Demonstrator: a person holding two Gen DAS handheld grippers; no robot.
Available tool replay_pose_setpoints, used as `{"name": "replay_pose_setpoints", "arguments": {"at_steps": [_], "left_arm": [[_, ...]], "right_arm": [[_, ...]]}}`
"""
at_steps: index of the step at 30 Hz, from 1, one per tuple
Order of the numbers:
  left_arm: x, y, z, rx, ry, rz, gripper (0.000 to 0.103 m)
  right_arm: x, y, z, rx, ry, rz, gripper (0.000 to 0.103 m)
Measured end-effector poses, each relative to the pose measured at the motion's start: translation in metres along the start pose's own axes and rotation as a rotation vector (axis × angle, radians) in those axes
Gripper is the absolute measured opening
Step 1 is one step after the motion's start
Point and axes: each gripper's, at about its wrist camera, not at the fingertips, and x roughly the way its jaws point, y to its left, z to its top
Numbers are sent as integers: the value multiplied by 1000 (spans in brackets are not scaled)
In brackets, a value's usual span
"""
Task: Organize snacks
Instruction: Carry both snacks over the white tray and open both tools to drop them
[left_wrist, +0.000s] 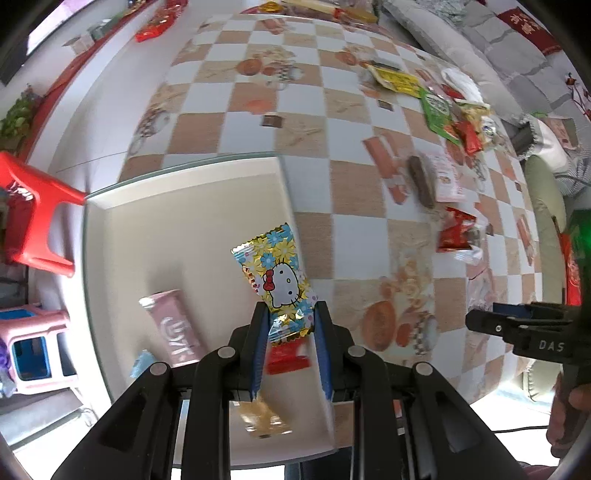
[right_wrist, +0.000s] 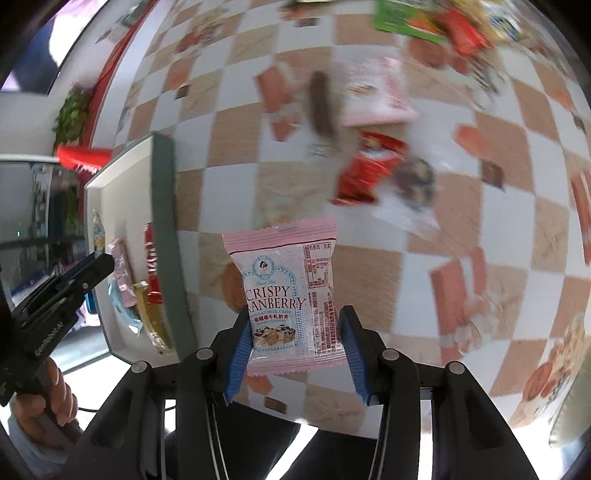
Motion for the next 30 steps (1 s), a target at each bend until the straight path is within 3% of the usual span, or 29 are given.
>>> {"name": "replay_pose_setpoints", "arguments": {"at_steps": [16, 30], "left_arm": [[6, 74, -17, -168, 22, 56, 26], [18, 89, -19, -229, 46, 38, 26]], "right_arm": [[29, 127, 39, -288, 71, -11, 48], [51, 171, 46, -376, 128, -18, 48]]}}
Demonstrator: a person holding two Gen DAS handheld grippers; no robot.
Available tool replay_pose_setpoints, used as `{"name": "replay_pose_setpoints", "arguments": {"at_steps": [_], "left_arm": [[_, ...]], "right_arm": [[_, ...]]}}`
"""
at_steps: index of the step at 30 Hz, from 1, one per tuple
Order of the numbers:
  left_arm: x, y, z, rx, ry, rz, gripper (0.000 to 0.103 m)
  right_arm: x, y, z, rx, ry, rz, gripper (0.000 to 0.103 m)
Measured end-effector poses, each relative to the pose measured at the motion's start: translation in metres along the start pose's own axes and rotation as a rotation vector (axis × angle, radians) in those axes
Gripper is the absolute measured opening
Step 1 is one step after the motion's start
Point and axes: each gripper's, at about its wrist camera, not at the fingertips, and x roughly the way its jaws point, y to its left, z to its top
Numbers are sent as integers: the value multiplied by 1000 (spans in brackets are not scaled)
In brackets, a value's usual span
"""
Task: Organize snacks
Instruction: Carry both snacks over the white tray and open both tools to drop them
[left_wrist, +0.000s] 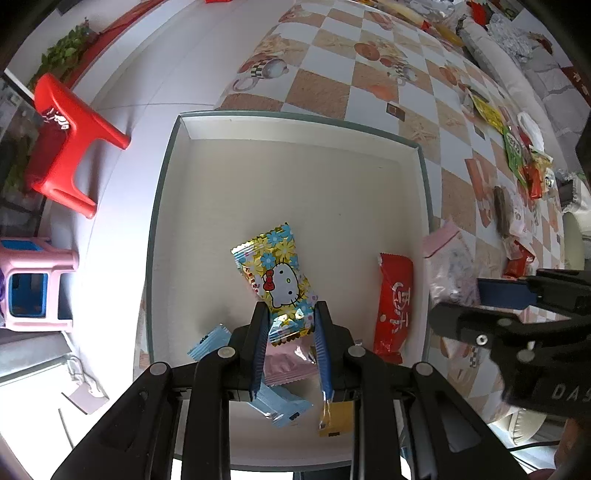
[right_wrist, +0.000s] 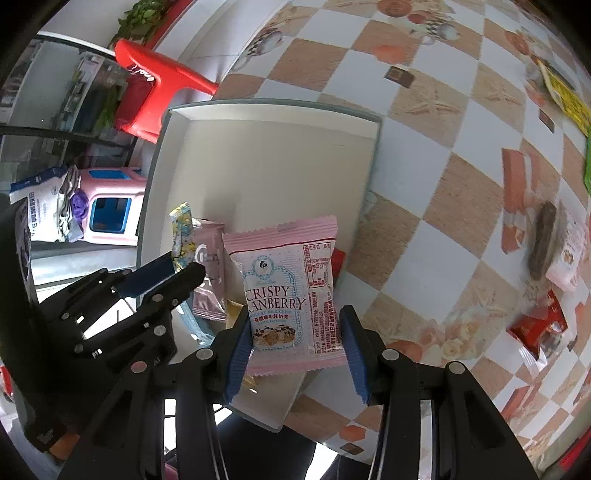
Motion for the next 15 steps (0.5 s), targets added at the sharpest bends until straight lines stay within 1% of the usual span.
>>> {"name": "replay_pose_setpoints", "arguments": {"at_steps": [6, 7, 8, 9, 10, 11, 13, 14, 15], "left_arm": [[2, 3, -1, -4, 11, 9, 28], [1, 4, -1, -6, 8, 10, 32], [0, 5, -2, -7, 7, 12, 45], [0, 4, -3, -10, 3, 17, 54], [-2, 4, -4, -11, -5, 25, 70], [-4, 4, -6, -8, -18, 35, 80], [-8, 4, -10, -7, -38, 28, 80], [-9, 4, -11, -7, -36, 17, 80], [-8, 4, -12, -9, -31, 13, 81]], "right_arm": [[11, 15, 14, -31, 27, 5, 49], [13, 15, 15, -29, 35, 10, 54], [14, 15, 15, -27, 40, 11, 61], [14, 13, 15, -21, 41, 5, 82], [14, 11, 14, -13, 44, 3, 96], [13, 8, 13, -7, 45, -6, 98], [11, -3, 8, 14, 59, -5, 99], [10, -9, 6, 27, 66, -8, 99], [8, -13, 4, 34, 68, -12, 102]]}}
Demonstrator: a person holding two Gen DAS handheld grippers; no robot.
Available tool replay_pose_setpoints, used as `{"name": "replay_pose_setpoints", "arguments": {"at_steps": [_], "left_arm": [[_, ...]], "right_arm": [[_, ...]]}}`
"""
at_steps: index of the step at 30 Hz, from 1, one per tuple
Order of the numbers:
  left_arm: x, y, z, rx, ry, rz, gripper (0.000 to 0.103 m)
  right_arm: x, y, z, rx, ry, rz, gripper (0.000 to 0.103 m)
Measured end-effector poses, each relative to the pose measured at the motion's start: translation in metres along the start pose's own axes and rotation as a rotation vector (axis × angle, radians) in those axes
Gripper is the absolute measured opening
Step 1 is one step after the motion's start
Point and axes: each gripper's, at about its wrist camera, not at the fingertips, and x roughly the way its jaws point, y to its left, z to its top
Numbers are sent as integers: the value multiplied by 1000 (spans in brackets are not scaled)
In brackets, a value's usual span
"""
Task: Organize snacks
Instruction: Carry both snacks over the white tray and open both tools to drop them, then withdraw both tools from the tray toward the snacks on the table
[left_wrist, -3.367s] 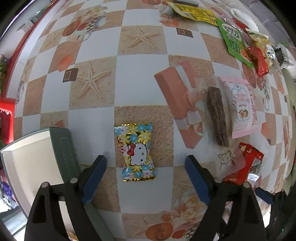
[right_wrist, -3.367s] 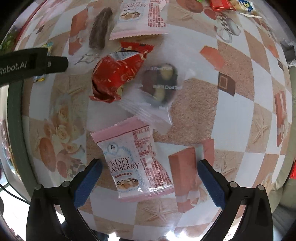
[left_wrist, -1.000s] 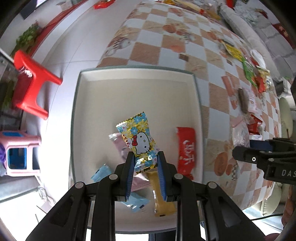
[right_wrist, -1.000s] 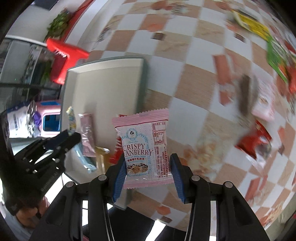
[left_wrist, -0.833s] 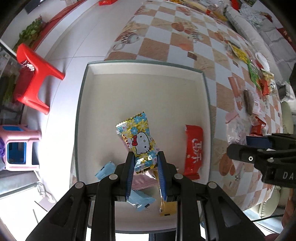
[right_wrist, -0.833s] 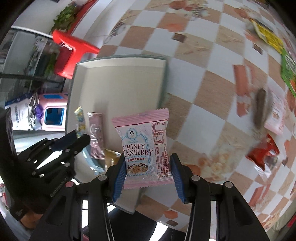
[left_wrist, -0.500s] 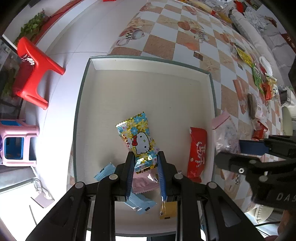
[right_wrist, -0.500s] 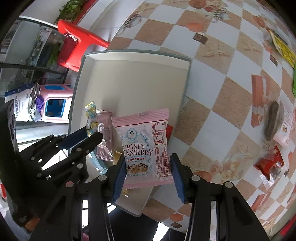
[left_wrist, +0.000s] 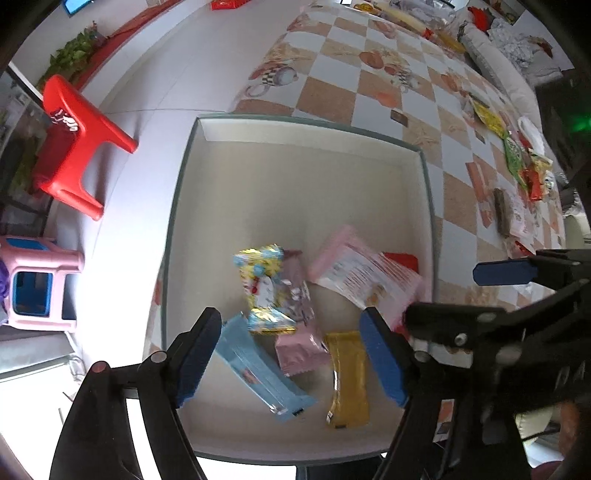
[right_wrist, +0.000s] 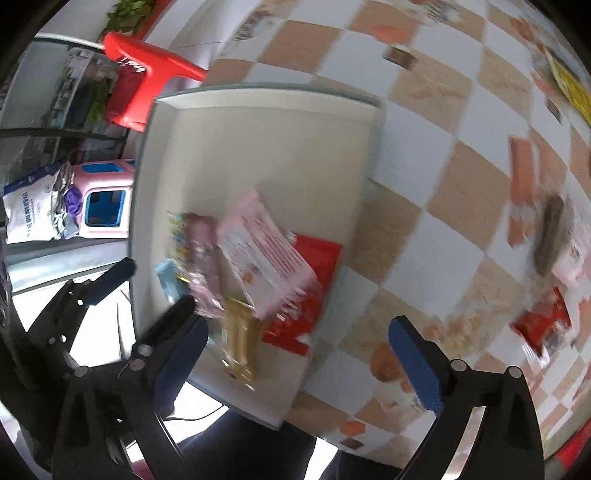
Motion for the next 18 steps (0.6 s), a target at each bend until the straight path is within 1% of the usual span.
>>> {"name": "replay_pose_setpoints", "arguments": {"at_steps": [4, 7, 9, 10, 12, 14, 15, 16, 18], "left_arm": [[-5, -5, -4, 0, 9, -17, 81], [-13, -16, -6, 26, 7, 0, 81], [-18, -25, -7, 33, 16, 25, 81], [-20, -30, -8, 33, 17, 52, 81], [-24, -39, -12, 23, 19, 83, 81], [-26, -55, -17, 14, 40, 111, 81], [-27, -64, -20, 23, 47, 118, 81], [-28, -77, -24, 46, 55, 129, 81], [-31, -101, -32, 96, 62, 157, 81]], "right_arm": [[-9, -31, -20, 38, 5, -22, 102], [-16, -58, -39, 65, 13, -23, 102], [-19, -77, -53, 92, 14, -25, 102], [-22, -90, -62, 111, 14, -16, 102], [-29, -114, -83, 161, 11, 15, 102], [-38, -134, -103, 200, -4, 49, 102], [-40, -142, -111, 217, -5, 62, 102], [-41, -159, -126, 260, 3, 75, 102], [-39, -181, -143, 332, 20, 84, 102]]}}
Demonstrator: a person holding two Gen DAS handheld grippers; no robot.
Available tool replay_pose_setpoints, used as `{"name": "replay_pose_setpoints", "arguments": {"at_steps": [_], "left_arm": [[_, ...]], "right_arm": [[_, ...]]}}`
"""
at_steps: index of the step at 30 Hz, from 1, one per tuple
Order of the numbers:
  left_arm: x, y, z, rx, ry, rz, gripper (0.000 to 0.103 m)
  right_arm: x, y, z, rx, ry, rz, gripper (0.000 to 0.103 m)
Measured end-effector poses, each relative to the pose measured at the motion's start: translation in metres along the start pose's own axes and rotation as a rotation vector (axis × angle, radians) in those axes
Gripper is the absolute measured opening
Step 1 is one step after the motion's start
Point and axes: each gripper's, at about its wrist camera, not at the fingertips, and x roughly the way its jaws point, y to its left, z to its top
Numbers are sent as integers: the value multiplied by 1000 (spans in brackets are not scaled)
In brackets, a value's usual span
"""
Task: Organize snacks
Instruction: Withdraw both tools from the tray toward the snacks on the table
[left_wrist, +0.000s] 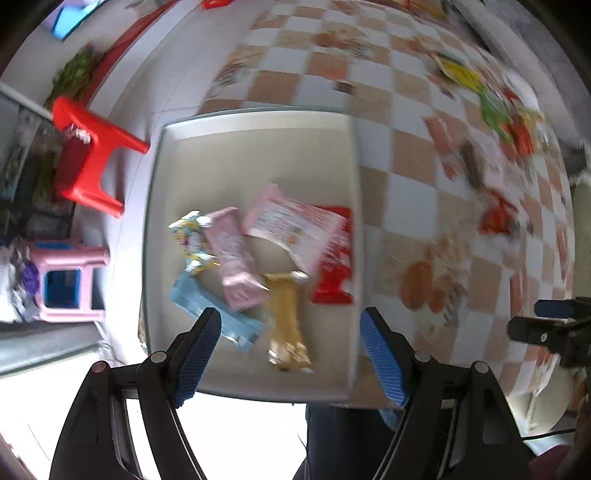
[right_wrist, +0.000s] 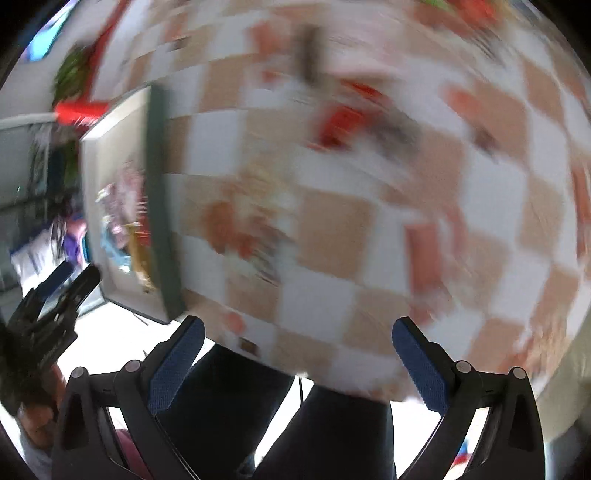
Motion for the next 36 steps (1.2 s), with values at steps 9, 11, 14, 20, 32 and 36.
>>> {"name": "replay_pose_setpoints", "arguments": {"at_steps": [9, 11, 14, 20, 32, 36], "left_arm": [[-23, -60, -25, 131, 5, 94, 81], [-24, -59, -27, 101, 21, 107, 81], [-26, -61, -29, 75, 24, 111, 81], [-36, -75, -30, 88, 11, 129, 81], [-44, -80, -34, 65, 7, 154, 81], [-46, -82, -36, 63, 7, 160, 81]], "right_arm": [[13, -105, -40, 320, 55, 154, 102], [19, -116, -46, 369, 80, 198, 102], [21, -128, -49, 421, 95, 240, 102], [15, -138, -48, 422, 105, 272, 102], [21, -147, -49, 417, 123, 296, 102], [22, -149, -52, 425, 126, 305, 102]]}}
